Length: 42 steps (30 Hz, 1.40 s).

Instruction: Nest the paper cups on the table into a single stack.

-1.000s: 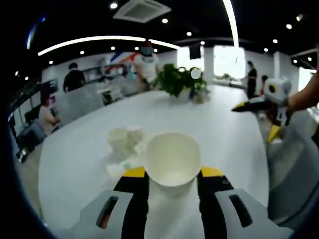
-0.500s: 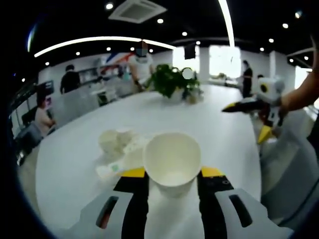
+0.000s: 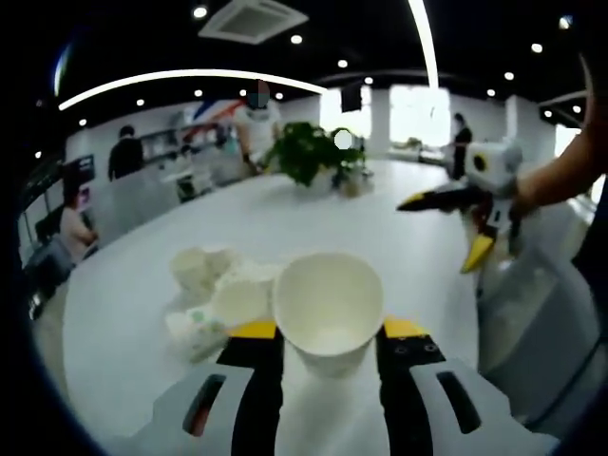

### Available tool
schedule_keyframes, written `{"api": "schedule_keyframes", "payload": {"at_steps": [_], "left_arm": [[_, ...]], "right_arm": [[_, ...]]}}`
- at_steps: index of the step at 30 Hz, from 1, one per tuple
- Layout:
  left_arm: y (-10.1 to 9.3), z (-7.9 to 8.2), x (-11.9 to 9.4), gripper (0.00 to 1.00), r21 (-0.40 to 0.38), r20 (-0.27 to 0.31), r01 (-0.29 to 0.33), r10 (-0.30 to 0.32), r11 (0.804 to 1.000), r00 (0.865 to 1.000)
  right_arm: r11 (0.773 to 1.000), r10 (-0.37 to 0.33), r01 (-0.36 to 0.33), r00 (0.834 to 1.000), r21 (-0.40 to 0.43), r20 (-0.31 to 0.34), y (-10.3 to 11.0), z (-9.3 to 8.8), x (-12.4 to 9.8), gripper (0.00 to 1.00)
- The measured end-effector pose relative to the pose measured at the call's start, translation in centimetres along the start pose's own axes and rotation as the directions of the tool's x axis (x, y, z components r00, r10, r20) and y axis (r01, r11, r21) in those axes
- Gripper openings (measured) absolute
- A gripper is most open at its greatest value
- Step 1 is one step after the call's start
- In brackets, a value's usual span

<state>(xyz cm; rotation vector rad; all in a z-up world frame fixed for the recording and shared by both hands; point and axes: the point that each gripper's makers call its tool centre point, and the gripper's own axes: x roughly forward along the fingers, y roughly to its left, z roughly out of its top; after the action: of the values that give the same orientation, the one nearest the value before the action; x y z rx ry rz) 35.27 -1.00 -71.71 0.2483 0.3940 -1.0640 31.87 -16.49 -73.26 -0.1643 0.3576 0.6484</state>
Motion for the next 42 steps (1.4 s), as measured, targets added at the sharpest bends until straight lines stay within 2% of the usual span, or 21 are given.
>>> {"api": "schedule_keyframes", "payload": {"at_steps": [9, 13, 19, 23, 36, 42], "left_arm": [[-1.8, 0.5, 0.0, 0.37, 0.004, 0.013, 0.023, -0.023, 1.000, 1.000], [-2.6, 0.0, 0.1, 0.37, 0.039, 0.000, 0.032, -0.032, 0.999, 0.999], [-3.4, -0.3, 0.2, 0.37, 0.034, 0.000, 0.042, -0.042, 0.999, 0.999], [-3.9, -1.0, 0.5, 0.37, 0.028, -0.004, 0.045, -0.045, 0.999, 0.999], [-3.7, -2.8, 1.2, 0.37, -0.001, -0.011, -0.002, 0.002, 1.000, 1.000], [-3.8, -3.6, 1.4, 0.37, -0.008, -0.016, -0.004, 0.004, 1.000, 1.000]], "right_arm": [[1.000, -0.001, 0.001, 1.000, 0.004, 0.002, -0.1, 0.0, 0.0, 1.00], [1.000, -0.003, 0.003, 1.000, 0.006, -0.001, -0.2, -0.3, -0.1, 1.00], [1.000, -0.006, 0.006, 1.000, 0.009, -0.003, -0.2, -0.4, -0.3, 1.00], [1.000, -0.004, 0.004, 1.000, 0.012, -0.006, 0.0, -0.5, -0.3, 0.99], [1.000, -0.006, 0.006, 1.000, 0.016, -0.015, 0.2, -0.9, -0.5, 0.99], [1.000, -0.008, 0.008, 1.000, 0.020, -0.018, 0.3, -1.0, -0.6, 0.99]]}}
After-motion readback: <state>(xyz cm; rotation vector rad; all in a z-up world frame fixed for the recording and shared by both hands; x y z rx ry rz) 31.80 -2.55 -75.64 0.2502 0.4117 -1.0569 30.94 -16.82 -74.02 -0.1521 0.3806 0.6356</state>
